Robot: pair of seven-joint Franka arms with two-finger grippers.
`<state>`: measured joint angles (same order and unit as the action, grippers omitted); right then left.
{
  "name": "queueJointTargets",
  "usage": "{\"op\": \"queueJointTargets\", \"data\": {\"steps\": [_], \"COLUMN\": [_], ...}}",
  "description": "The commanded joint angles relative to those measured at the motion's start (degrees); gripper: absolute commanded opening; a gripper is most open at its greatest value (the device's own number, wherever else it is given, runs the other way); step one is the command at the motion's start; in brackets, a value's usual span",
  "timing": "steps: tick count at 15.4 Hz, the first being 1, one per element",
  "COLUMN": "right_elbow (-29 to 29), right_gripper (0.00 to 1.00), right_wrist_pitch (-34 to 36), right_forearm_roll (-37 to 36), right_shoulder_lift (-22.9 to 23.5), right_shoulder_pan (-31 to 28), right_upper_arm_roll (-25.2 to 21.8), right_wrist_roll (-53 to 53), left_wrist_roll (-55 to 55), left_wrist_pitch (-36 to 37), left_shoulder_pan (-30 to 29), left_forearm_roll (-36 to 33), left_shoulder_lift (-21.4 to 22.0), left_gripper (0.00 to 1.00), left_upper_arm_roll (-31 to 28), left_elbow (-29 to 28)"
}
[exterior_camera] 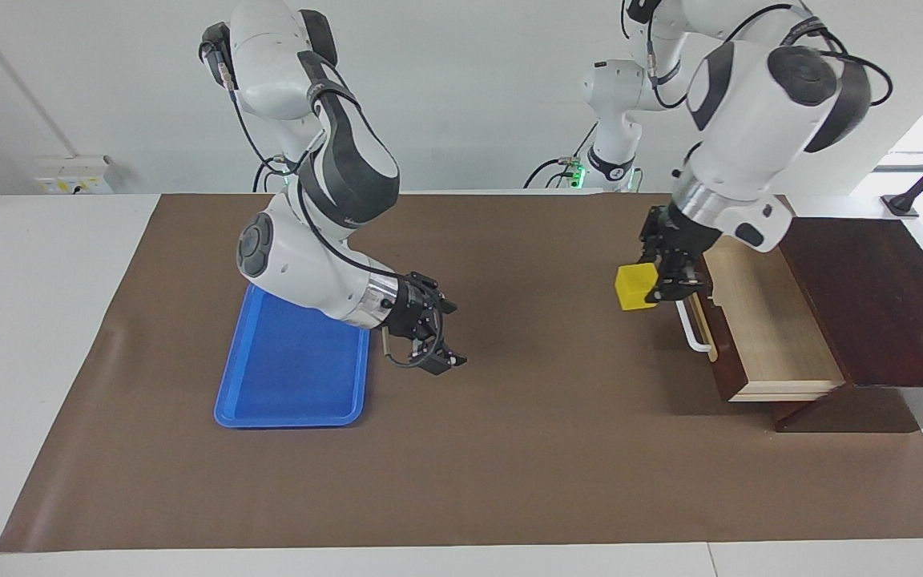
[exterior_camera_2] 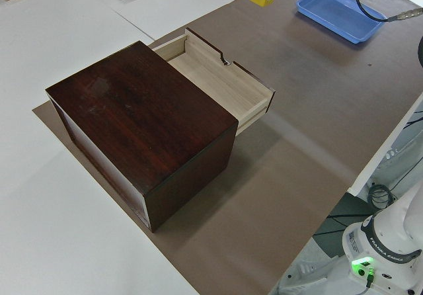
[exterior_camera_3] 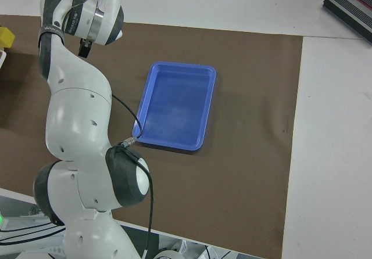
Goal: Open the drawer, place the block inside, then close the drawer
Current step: 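Place the block in the drawer with the left gripper while the right gripper withdraws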
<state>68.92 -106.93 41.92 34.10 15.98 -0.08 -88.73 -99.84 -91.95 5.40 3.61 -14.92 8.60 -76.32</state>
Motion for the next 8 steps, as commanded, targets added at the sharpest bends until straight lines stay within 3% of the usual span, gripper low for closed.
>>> {"op": "queueJointTargets", "data": {"steps": [1, 5, 8], "right_elbow": [1.48, 1.48, 1.39], "right_gripper": [1.0, 1.0, 1.0], "right_wrist_pitch": [0.84, 6.63, 12.16], "right_forearm_roll": [-1.03, -9.64, -14.57], "right_shoulder_lift": [-2.46, -5.01, -7.29], "right_shoulder_pan": [-2.88, -6.31, -9.29], "right_upper_arm_roll": [-0.09, -0.09, -0.09], "right_wrist_roll": [1.27, 12.22, 24.87], "left_wrist_roll": [10.68, 22.56, 24.43], "left_wrist_pitch": [-0.5, -7.96, -13.93], "left_shoulder_pan": [-6.6, -16.36, -19.1], "left_forearm_roll": [1.31, 1.31, 1.31], "left_shoulder_lift": [3.13, 7.87, 10.86], "left_gripper": [0.0, 0.0, 0.0], "left_upper_arm_roll": [0.19, 0.19, 0.19], "left_elbow": [-5.84, -17.08, -25.87]}}
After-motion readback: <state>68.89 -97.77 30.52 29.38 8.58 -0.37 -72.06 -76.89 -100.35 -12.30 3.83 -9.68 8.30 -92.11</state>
